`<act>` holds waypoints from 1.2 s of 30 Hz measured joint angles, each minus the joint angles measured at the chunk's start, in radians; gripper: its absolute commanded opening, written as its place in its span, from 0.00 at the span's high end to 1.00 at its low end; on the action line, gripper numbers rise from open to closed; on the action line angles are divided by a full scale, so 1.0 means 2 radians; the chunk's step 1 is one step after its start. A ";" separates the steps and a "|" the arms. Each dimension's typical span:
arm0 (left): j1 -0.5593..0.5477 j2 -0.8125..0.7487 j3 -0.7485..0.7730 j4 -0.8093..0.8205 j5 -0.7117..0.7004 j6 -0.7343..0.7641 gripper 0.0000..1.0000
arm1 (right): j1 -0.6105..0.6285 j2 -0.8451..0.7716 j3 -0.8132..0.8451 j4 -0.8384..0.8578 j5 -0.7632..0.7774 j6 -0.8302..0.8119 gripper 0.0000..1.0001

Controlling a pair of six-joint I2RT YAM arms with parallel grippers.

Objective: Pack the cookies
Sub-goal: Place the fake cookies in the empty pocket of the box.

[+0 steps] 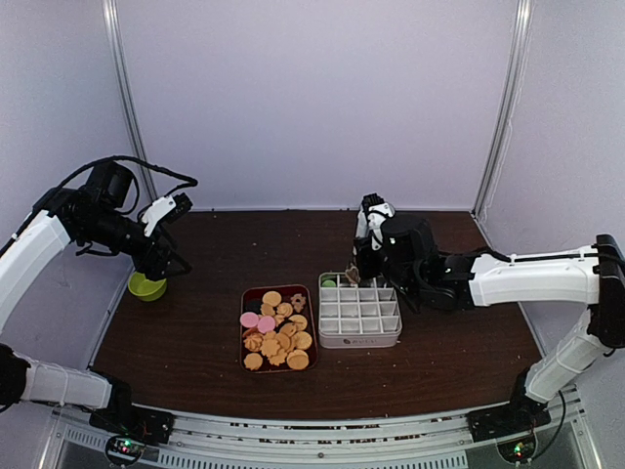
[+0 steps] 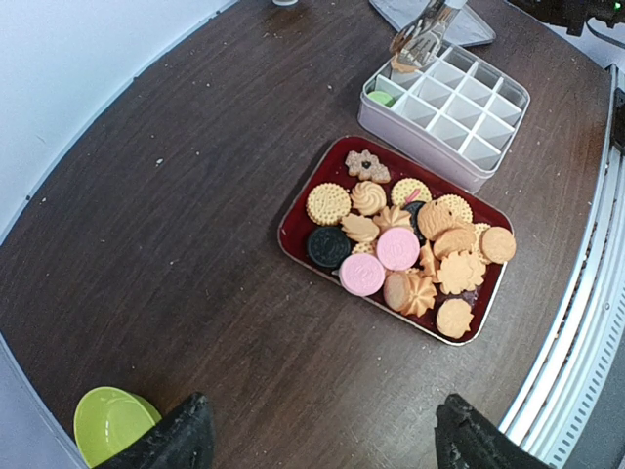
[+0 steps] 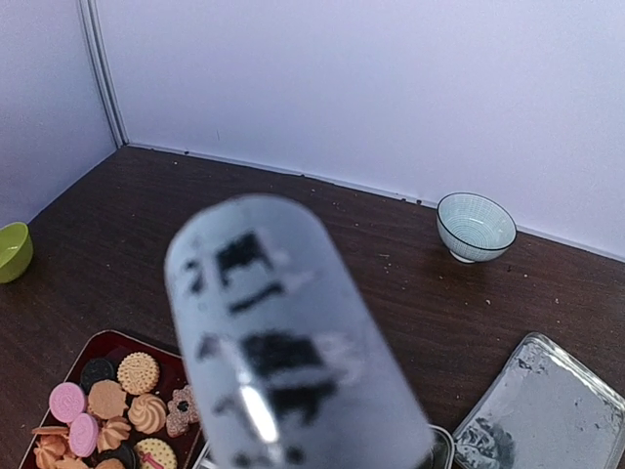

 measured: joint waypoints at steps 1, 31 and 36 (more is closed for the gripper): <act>0.000 0.000 0.000 0.000 0.000 0.000 0.19 | 0.000 0.002 0.001 0.001 0.000 0.000 0.90; 0.009 0.019 0.010 -0.011 0.000 -0.001 0.18 | 0.068 -0.042 0.027 -0.006 -0.016 -0.001 0.70; 0.022 0.023 0.010 -0.012 0.000 -0.003 0.18 | 0.126 -0.002 0.073 -0.005 -0.030 0.000 0.69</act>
